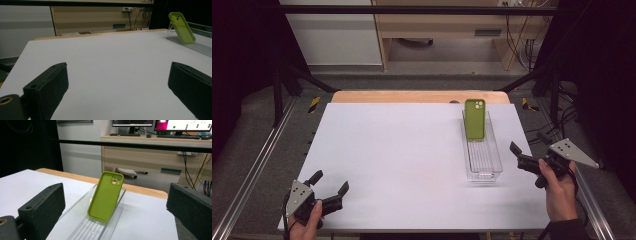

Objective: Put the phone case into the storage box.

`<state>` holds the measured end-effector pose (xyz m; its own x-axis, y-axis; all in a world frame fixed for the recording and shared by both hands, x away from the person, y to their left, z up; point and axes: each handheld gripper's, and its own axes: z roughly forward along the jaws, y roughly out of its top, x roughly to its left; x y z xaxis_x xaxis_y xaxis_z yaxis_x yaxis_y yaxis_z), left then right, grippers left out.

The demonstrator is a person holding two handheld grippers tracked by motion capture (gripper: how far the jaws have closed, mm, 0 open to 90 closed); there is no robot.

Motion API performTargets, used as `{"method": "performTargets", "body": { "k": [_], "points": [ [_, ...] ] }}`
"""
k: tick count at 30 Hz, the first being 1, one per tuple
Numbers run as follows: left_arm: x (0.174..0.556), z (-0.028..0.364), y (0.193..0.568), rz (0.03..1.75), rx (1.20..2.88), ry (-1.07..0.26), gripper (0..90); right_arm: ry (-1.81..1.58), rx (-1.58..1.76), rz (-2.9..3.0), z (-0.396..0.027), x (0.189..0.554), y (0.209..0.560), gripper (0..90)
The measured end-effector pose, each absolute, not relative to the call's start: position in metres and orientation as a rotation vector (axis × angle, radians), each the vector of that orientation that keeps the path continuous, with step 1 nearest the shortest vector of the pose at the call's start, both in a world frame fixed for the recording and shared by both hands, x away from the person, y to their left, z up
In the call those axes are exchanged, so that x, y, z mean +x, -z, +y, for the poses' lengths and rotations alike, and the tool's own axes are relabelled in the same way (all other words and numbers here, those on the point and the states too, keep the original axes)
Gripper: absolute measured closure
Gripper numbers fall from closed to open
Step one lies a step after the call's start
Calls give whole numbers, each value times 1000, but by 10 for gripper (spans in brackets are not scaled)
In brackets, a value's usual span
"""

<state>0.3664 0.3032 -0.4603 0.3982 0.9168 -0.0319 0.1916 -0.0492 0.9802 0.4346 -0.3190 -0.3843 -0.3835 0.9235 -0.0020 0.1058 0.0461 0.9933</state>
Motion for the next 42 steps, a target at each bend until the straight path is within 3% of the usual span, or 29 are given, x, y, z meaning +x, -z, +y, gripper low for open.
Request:
{"method": "performTargets", "body": {
  "k": [42],
  "points": [
    [368, 302, 457, 977, 1496, -789, 27, -1466, 1099, 1678, -304, 414, 443, 26]
  ]
}}
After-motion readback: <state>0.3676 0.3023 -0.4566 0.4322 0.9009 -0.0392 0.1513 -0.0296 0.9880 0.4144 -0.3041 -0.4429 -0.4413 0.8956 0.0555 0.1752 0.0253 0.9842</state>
